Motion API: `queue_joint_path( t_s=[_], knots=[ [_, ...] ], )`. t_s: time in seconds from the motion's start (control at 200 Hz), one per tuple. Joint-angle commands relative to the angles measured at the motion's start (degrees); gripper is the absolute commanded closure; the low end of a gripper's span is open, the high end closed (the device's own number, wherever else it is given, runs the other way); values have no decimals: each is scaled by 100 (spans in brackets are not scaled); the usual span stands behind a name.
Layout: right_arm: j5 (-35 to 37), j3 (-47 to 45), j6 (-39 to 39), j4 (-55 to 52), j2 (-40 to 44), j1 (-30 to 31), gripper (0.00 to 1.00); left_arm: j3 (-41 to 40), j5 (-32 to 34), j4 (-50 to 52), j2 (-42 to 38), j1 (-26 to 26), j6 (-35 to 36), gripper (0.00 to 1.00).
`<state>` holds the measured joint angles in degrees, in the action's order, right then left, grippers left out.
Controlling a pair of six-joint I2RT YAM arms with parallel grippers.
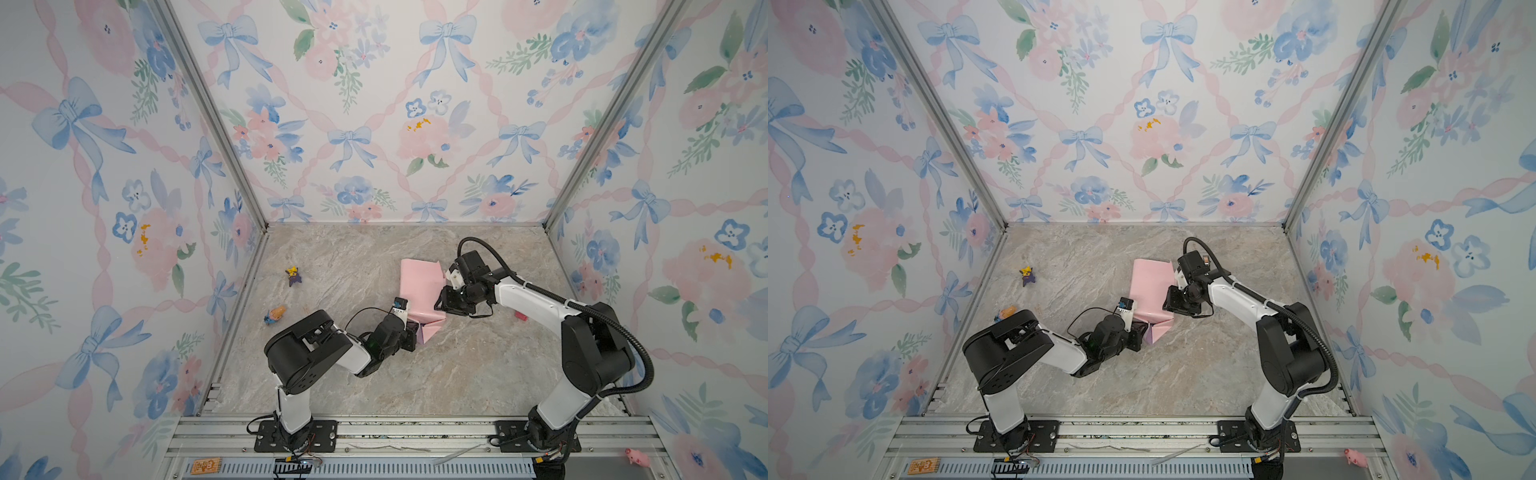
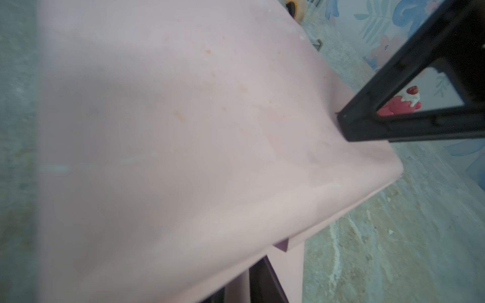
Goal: Wrap a gift box in wrapping paper
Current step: Fold the wrapping paper for the gift box.
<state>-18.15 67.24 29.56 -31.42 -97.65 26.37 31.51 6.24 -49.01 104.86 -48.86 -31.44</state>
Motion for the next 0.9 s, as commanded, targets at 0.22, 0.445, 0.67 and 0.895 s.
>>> queue_joint_path(
  t_s=[0.22,0.445,0.67,0.895],
  knots=[
    [233,-56,-63,-207,-36,52,58,-270,94,-59,-22,158,64,79],
    [233,-102,-38,-188,14,68,58,-417,-96,-55,12,97,-134,80],
    [268,-115,-21,-189,68,101,58,-571,-462,-47,-122,46,-668,81],
    [268,-140,-15,-155,88,101,58,-621,-386,202,-200,-92,-793,82]
  ],
)
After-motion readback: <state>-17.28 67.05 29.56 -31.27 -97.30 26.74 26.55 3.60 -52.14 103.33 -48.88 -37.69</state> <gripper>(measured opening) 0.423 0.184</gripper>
